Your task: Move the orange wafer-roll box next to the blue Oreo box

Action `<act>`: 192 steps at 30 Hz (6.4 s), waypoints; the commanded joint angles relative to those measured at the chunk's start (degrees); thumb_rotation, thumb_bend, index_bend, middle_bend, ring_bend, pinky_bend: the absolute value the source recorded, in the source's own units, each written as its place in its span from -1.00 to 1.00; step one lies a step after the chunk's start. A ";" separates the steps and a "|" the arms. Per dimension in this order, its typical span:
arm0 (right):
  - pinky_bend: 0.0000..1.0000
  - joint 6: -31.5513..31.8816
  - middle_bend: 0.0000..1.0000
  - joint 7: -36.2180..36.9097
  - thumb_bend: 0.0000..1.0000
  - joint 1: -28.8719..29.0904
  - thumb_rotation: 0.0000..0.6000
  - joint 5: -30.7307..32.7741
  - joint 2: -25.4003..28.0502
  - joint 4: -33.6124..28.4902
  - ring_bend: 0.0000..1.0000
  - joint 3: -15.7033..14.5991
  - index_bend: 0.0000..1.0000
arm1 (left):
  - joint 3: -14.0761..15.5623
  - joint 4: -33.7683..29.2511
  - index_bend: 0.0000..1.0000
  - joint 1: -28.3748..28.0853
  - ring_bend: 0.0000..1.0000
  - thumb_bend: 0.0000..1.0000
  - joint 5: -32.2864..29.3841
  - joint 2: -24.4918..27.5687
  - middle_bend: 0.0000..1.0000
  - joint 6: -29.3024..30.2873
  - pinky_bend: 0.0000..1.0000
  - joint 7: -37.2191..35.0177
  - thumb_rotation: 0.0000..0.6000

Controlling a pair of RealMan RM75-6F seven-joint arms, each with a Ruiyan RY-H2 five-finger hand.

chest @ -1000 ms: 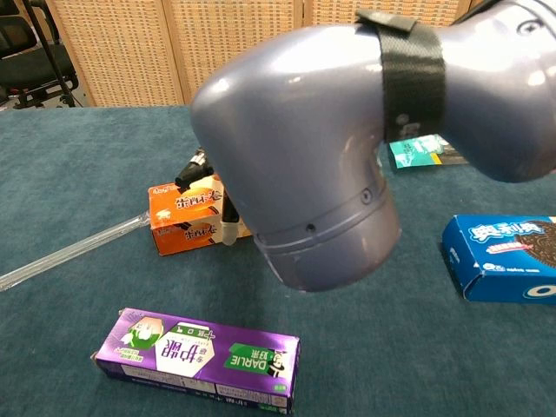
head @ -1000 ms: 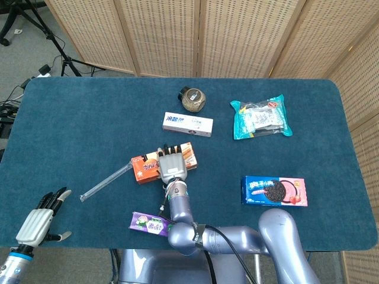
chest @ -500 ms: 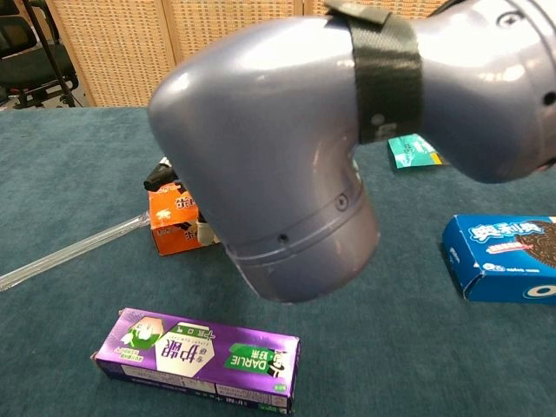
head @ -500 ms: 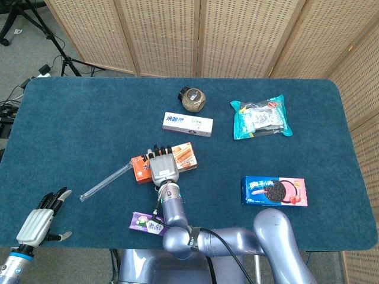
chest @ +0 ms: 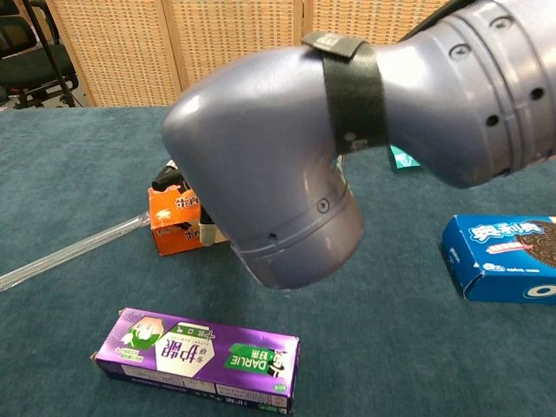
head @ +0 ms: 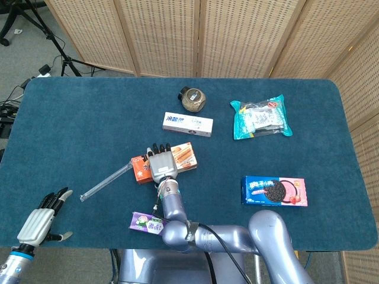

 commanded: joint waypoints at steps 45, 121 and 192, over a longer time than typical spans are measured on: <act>-0.46 4.38 -0.36 1.99 -0.62 -8.69 1.00 -10.89 6.73 -7.41 -0.60 -8.45 -0.13 | 0.86 0.26 -1.00 0.43 -0.79 -0.74 1.00 -0.75 -1.00 0.54 -0.99 -0.06 1.00; -0.46 -19.59 -0.44 42.60 -0.62 -36.46 1.00 -38.16 46.94 -13.68 -0.63 -28.45 -0.11 | 3.56 -0.77 -1.00 1.19 -0.79 -0.73 2.44 -3.12 -1.00 -1.24 -0.99 7.28 1.00; -0.83 37.45 -1.00 59.69 -0.79 -67.35 1.00 -84.64 45.41 -17.88 -1.00 -41.73 -0.74 | 1.11 2.47 -1.00 2.51 -0.79 -0.74 4.14 -5.29 -1.00 6.06 -0.99 4.68 1.00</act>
